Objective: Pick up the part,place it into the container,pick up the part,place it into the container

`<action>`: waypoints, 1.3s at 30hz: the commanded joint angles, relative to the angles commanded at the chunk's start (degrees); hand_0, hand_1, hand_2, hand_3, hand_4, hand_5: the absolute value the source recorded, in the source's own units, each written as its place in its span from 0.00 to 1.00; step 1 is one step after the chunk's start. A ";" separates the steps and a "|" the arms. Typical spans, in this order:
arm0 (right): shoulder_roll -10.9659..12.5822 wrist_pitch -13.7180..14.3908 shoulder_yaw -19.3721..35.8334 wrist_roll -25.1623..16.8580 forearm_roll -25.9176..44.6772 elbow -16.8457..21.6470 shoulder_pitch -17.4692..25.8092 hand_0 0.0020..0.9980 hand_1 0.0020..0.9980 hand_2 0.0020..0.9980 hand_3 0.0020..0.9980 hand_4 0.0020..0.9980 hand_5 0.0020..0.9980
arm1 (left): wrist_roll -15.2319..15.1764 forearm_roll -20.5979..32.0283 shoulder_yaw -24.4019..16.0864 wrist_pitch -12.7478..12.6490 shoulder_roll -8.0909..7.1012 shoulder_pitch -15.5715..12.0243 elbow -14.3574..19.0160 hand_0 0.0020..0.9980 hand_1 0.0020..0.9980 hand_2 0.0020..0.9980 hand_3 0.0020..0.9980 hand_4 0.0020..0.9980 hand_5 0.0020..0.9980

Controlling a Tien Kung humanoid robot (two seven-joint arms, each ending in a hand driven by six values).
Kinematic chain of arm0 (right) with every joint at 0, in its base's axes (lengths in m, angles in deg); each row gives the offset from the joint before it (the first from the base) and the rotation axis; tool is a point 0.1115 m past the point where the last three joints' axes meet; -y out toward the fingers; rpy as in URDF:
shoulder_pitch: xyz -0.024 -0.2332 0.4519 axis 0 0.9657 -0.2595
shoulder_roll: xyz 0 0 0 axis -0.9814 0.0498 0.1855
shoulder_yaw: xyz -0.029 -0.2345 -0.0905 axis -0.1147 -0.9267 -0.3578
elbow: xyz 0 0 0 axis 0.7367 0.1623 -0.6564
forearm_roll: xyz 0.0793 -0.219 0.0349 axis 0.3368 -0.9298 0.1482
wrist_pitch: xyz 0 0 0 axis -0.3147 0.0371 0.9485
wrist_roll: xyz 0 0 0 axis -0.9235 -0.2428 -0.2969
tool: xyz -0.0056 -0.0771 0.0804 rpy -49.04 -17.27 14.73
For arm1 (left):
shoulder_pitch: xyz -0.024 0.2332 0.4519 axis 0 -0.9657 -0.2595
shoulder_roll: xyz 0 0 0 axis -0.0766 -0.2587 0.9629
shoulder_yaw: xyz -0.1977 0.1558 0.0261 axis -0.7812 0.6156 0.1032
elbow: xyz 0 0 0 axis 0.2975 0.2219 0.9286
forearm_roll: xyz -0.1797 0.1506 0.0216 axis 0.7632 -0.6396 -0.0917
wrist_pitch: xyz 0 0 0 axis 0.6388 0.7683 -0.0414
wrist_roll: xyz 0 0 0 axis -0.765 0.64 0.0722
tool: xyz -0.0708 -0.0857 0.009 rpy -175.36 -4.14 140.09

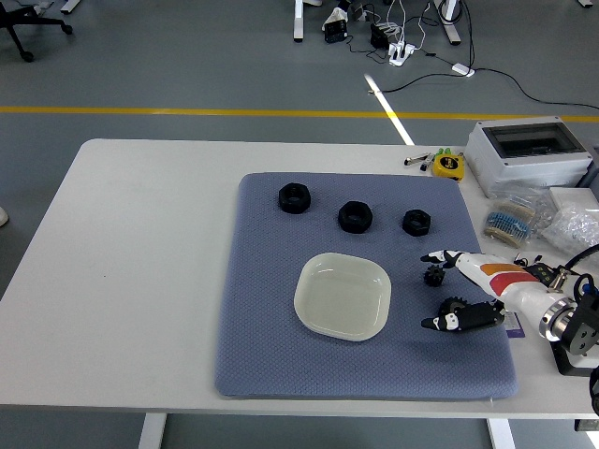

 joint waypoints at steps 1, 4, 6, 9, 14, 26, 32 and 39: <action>0.03 -0.04 -0.09 0.02 -1.49 -0.16 -0.03 0.75 0.78 0.82 0.83 1.00 0.41 | -0.01 0.03 0.03 -0.01 0.00 -0.02 0.00 0.66 0.53 0.56 0.56 0.64 0.61; 0.17 -0.15 -0.46 0.03 -7.08 -0.60 -0.12 0.73 0.75 0.79 0.78 1.00 0.41 | 0.00 0.01 -0.01 0.00 -0.01 -0.03 0.00 0.66 0.53 0.56 0.56 0.64 0.61; 0.33 -0.29 -1.08 -0.05 -12.16 -1.28 -0.35 0.73 0.75 0.79 0.78 1.00 0.41 | 0.00 0.02 0.03 -0.03 0.01 0.01 0.00 0.66 0.53 0.56 0.56 0.64 0.61; 0.13 -0.84 -1.30 0.03 -14.39 -2.11 -0.35 0.71 0.72 0.77 0.78 1.00 0.40 | -0.06 0.19 0.18 -0.05 -0.01 0.06 0.00 0.66 0.53 0.56 0.56 0.64 0.61; -0.29 -1.25 -1.33 0.00 -14.30 -2.70 -0.02 0.71 0.72 0.77 0.78 1.00 0.40 | -0.14 0.52 0.34 -0.18 0.01 0.04 -0.01 0.66 0.53 0.56 0.56 0.64 0.61; -0.62 -0.82 -2.60 -0.51 -10.90 -4.16 -0.44 0.70 0.71 0.76 0.79 1.00 0.39 | 0.07 -0.07 0.01 -0.02 -0.02 -0.18 0.02 0.66 0.53 0.56 0.56 0.64 0.61; -1.15 -0.81 -3.39 -0.92 -9.20 -6.22 -1.68 0.67 0.68 0.73 0.77 1.00 0.39 | 0.22 -0.57 -0.37 0.08 -0.01 -0.43 0.02 0.66 0.53 0.56 0.56 0.64 0.61; -1.19 -1.14 -4.46 -1.00 -6.94 -7.69 -3.41 0.59 0.62 0.67 0.69 1.00 0.39 | 0.35 -1.12 -0.70 0.21 -0.04 -0.64 0.04 0.66 0.53 0.56 0.56 0.64 0.61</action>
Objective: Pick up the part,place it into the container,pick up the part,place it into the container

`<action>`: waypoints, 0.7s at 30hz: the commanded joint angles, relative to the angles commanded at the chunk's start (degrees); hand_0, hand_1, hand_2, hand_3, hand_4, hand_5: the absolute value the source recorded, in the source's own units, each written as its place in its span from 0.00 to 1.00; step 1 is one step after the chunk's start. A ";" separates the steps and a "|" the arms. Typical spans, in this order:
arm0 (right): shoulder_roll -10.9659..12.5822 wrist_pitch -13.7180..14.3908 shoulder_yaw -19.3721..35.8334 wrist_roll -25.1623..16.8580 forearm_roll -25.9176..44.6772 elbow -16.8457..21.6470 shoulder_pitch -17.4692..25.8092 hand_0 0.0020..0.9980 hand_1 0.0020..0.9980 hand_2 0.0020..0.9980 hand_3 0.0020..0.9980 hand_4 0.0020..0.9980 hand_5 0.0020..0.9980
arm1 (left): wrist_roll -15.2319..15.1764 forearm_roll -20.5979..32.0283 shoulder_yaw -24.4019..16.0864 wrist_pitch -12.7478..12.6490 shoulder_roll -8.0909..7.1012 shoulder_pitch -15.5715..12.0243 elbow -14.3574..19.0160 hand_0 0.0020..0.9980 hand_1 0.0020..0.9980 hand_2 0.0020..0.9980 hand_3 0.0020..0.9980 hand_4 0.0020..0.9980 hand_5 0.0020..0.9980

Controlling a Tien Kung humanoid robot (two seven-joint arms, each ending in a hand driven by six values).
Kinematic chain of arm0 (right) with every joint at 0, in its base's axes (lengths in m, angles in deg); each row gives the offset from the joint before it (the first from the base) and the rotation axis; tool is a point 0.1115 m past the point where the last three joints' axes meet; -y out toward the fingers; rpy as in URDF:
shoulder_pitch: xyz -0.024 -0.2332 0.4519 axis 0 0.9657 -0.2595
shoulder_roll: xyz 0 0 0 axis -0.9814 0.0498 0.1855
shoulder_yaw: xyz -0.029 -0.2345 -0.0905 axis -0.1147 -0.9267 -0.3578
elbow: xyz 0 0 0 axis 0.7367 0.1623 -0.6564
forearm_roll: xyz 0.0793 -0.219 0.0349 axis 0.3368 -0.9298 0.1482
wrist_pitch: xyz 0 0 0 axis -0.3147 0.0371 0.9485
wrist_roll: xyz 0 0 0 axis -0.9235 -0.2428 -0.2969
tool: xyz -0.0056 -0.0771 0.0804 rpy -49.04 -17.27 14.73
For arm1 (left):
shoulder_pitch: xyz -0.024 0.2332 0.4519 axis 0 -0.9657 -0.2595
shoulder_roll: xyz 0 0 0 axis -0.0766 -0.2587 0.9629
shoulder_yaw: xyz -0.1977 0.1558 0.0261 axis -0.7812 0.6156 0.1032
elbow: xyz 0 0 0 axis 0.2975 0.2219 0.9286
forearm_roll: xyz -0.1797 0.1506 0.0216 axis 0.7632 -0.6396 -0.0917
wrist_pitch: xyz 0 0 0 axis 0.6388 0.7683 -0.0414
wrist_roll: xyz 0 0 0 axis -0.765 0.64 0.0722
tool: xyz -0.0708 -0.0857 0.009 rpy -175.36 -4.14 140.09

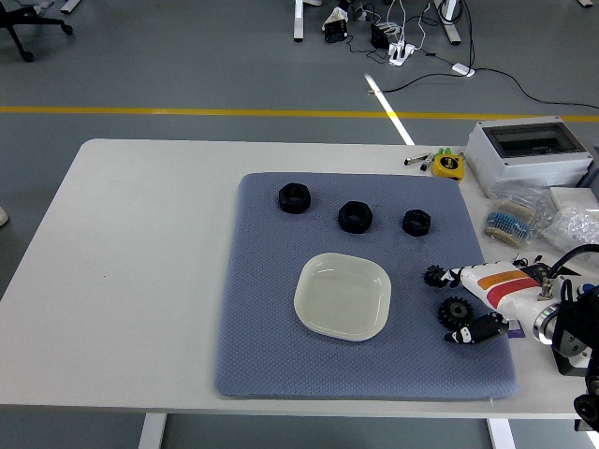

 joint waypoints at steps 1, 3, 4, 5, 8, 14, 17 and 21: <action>0.04 0.00 -0.11 -0.01 0.41 -0.20 -0.22 0.59 0.62 0.67 0.69 1.00 0.39 | 0.01 -0.05 -0.04 0.00 0.00 -0.02 0.00 0.66 0.53 0.56 0.56 0.64 0.61; 0.14 -0.05 -0.28 0.01 1.23 -0.68 -0.69 0.59 0.62 0.67 0.69 1.00 0.39 | 0.06 -0.24 -0.14 0.03 -0.01 -0.03 0.00 0.66 0.53 0.56 0.56 0.64 0.61; 0.19 -0.18 -0.34 0.05 1.51 -0.88 -0.87 0.59 0.62 0.67 0.69 1.00 0.39 | 0.07 -0.28 -0.15 0.05 -0.03 -0.04 0.01 0.66 0.53 0.56 0.56 0.64 0.61; 0.24 -0.26 -0.38 0.07 1.69 -1.03 -0.99 0.59 0.62 0.67 0.69 1.00 0.39 | 0.08 -0.32 -0.17 0.07 -0.05 -0.05 0.01 0.66 0.53 0.56 0.56 0.64 0.61; 0.32 -0.35 -0.53 0.06 2.48 -1.57 -1.23 0.53 0.60 0.65 0.63 1.00 0.39 | 0.14 -0.57 -0.33 0.12 -0.07 -0.05 0.01 0.66 0.53 0.56 0.56 0.64 0.61; 0.31 -0.59 -0.67 0.09 3.32 -2.55 -1.19 0.48 0.58 0.64 0.59 1.00 0.39 | 0.11 -0.21 -0.10 0.06 -0.05 0.04 0.02 0.66 0.53 0.56 0.56 0.64 0.61; 0.29 -0.54 -0.84 0.05 3.50 -2.67 -1.20 0.48 0.58 0.64 0.59 1.00 0.39 | 0.05 0.17 0.11 -0.01 -0.01 0.08 0.03 0.66 0.53 0.56 0.56 0.64 0.61; 0.24 0.41 -1.07 0.12 3.81 -2.90 -1.29 0.41 0.55 0.59 0.52 1.00 0.38 | 0.03 0.38 0.26 -0.02 0.02 0.18 0.04 0.66 0.54 0.56 0.56 0.64 0.61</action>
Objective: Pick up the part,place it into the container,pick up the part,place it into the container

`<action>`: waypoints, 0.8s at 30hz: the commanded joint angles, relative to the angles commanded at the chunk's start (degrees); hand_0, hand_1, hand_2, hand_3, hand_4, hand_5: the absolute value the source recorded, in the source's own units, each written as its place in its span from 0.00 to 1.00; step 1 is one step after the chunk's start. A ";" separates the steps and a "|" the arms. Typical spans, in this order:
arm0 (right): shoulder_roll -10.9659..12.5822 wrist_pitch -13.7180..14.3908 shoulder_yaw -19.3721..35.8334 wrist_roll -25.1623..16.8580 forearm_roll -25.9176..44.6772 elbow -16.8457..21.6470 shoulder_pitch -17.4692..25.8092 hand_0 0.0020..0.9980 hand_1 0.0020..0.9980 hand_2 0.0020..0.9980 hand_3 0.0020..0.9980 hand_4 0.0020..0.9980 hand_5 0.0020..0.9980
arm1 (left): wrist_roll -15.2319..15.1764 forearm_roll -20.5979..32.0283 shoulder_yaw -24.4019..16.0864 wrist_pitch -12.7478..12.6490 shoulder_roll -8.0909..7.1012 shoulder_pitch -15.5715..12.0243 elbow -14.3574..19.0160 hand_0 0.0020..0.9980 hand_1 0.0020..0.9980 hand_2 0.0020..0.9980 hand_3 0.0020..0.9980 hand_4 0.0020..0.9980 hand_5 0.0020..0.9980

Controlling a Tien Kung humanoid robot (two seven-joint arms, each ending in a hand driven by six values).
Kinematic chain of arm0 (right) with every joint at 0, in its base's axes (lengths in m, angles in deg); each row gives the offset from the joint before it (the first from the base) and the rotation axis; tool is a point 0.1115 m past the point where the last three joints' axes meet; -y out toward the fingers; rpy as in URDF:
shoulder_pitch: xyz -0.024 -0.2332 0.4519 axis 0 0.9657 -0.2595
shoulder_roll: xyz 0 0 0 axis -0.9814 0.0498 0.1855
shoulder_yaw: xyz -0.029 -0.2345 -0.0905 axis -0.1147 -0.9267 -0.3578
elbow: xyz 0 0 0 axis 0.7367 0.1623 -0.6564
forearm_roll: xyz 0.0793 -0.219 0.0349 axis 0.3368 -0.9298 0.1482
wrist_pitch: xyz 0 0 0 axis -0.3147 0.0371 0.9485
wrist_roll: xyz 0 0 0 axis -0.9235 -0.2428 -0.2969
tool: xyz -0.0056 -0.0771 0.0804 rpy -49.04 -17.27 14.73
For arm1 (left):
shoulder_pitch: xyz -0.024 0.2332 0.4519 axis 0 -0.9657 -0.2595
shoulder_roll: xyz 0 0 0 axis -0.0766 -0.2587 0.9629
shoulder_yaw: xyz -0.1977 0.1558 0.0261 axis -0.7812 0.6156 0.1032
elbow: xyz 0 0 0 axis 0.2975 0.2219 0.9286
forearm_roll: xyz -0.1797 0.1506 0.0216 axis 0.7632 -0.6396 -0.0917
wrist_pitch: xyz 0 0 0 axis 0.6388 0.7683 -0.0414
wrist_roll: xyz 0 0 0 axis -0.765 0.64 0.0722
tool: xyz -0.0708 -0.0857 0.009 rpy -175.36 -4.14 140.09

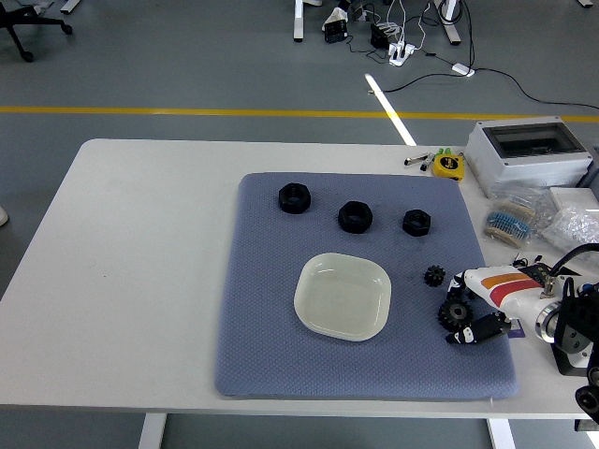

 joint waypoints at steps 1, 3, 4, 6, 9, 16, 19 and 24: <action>-0.01 0.26 -0.06 0.08 0.05 -0.10 -0.02 0.41 0.55 0.59 0.52 1.00 0.38 | -0.02 0.10 0.06 -0.01 -0.01 0.01 0.00 0.66 0.54 0.56 0.56 0.64 0.61; -0.08 0.73 -0.20 0.17 0.08 -0.47 -0.09 0.30 0.46 0.52 0.49 0.80 0.35 | -0.05 0.17 0.10 -0.01 -0.04 0.03 0.00 0.66 0.54 0.56 0.56 0.64 0.61; -0.14 1.04 -0.26 0.17 0.13 -0.76 -0.13 0.30 0.46 0.52 0.49 0.80 0.35 | -0.05 0.19 0.11 -0.01 -0.03 0.05 -0.01 0.66 0.54 0.56 0.56 0.64 0.61; -0.23 1.57 -0.31 0.20 0.05 -1.15 -0.13 0.30 0.46 0.52 0.49 0.80 0.35 | -0.07 0.26 0.15 -0.02 -0.03 0.08 -0.02 0.66 0.54 0.56 0.56 0.64 0.61; -0.26 2.24 -0.39 0.15 -0.09 -1.36 -0.15 0.24 0.41 0.49 0.48 0.74 0.35 | -0.12 0.41 0.23 -0.07 -0.04 0.08 -0.03 0.66 0.54 0.56 0.56 0.64 0.61; -0.34 2.66 -0.70 -0.03 0.19 -2.09 -0.50 0.20 0.39 0.47 0.47 0.74 0.33 | -0.11 0.31 0.19 -0.06 -0.08 0.13 -0.04 0.66 0.53 0.56 0.56 0.64 0.61; -0.35 2.67 -0.66 -0.02 0.28 -2.28 -0.42 0.20 0.39 0.47 0.47 0.74 0.33 | -0.12 0.32 0.22 -0.06 -0.10 0.17 -0.04 0.66 0.53 0.56 0.56 0.64 0.61; -0.28 3.08 -0.65 0.01 0.40 -1.82 -0.29 0.18 0.38 0.46 0.47 0.72 0.32 | -0.10 0.20 0.13 -0.01 -0.09 0.17 -0.05 0.66 0.54 0.56 0.56 0.64 0.61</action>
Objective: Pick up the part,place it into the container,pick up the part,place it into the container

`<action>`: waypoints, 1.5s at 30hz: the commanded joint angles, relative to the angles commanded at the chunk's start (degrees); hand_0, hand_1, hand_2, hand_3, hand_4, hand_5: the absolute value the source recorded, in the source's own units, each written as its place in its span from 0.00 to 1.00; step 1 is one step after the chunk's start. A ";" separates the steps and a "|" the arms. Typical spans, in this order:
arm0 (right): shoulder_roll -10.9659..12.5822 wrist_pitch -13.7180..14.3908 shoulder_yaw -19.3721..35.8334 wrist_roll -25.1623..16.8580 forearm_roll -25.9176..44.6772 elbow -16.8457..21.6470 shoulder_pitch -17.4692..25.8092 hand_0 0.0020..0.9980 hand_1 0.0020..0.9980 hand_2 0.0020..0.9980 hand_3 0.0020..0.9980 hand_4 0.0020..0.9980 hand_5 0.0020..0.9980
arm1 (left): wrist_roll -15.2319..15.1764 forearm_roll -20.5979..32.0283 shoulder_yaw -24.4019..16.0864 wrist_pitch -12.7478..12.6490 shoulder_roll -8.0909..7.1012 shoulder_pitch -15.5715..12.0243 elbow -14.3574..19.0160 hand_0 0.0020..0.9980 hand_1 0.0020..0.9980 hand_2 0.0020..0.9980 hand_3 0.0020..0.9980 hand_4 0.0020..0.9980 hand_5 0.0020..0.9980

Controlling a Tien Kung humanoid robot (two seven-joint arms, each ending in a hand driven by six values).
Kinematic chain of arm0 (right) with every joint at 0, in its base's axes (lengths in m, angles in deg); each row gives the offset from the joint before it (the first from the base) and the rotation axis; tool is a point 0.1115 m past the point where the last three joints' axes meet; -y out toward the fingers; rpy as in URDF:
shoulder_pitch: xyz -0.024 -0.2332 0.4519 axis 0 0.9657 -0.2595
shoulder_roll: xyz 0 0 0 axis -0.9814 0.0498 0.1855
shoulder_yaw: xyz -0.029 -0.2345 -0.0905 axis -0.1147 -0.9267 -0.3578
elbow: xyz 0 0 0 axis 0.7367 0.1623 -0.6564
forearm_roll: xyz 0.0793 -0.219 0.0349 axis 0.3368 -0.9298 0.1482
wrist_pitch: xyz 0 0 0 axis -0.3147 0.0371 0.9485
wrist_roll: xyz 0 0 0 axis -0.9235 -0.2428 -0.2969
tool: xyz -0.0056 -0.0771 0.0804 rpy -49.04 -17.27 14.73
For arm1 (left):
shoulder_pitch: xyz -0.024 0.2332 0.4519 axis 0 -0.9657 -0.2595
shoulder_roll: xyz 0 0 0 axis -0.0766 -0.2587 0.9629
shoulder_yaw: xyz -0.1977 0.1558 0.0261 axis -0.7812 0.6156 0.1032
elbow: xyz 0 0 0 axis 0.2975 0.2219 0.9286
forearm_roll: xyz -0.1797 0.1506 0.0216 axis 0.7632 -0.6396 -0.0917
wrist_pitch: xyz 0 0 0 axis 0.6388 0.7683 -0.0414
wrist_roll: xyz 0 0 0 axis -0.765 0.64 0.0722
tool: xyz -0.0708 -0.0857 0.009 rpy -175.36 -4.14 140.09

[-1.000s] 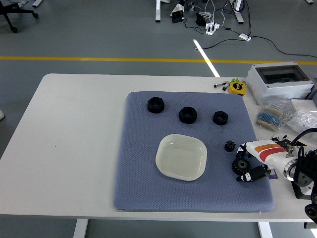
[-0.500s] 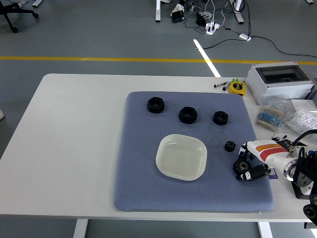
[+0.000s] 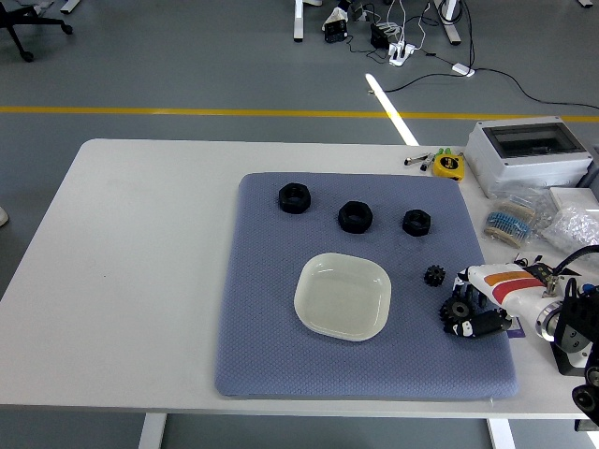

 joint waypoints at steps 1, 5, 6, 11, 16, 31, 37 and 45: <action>0.01 0.10 -0.01 0.00 -0.01 0.17 0.01 0.18 0.38 0.46 0.47 0.72 0.32 | 0.01 -0.03 -0.03 0.01 0.00 -0.01 0.00 0.66 0.54 0.56 0.56 0.64 0.61; 0.01 0.49 0.11 0.13 -0.65 1.22 0.07 0.17 0.37 0.44 0.47 0.73 0.32 | 0.05 -0.19 -0.13 0.09 0.01 -0.02 0.01 0.66 0.54 0.56 0.56 0.64 0.61; 0.01 0.56 0.18 0.18 -0.91 1.52 0.10 0.17 0.37 0.44 0.47 0.73 0.32 | 0.05 -0.22 -0.15 0.09 0.01 -0.02 0.01 0.66 0.54 0.56 0.56 0.64 0.61; 0.09 0.98 0.64 0.42 -2.26 4.33 0.18 0.17 0.37 0.44 0.47 0.74 0.31 | 0.02 -0.19 -0.12 0.08 0.02 -0.04 0.01 0.66 0.53 0.56 0.56 0.64 0.61; -0.04 1.51 0.43 0.45 -2.87 7.16 -0.35 0.17 0.37 0.44 0.47 0.75 0.30 | 0.00 -0.33 -0.20 0.13 -0.06 -0.07 -0.02 0.66 0.53 0.56 0.56 0.64 0.61; -2.12 4.21 -10.27 -0.27 0.31 9.00 -10.46 0.16 0.37 0.44 0.47 0.75 0.30 | -0.08 -0.44 -0.24 0.22 -0.30 -0.23 -0.05 0.66 0.53 0.55 0.56 0.64 0.61; -4.02 4.98 -17.65 -0.85 2.52 6.27 -16.20 0.19 0.39 0.46 0.48 0.75 0.31 | -0.14 -0.51 -0.35 0.22 -0.41 -0.45 -0.05 0.66 0.53 0.55 0.56 0.64 0.61; -8.63 4.69 -23.53 -0.25 2.45 0.19 -20.86 0.25 0.43 0.52 0.53 0.89 0.33 | 0.04 -1.24 -0.87 0.49 -0.39 -0.70 0.02 0.66 0.53 0.56 0.56 0.65 0.61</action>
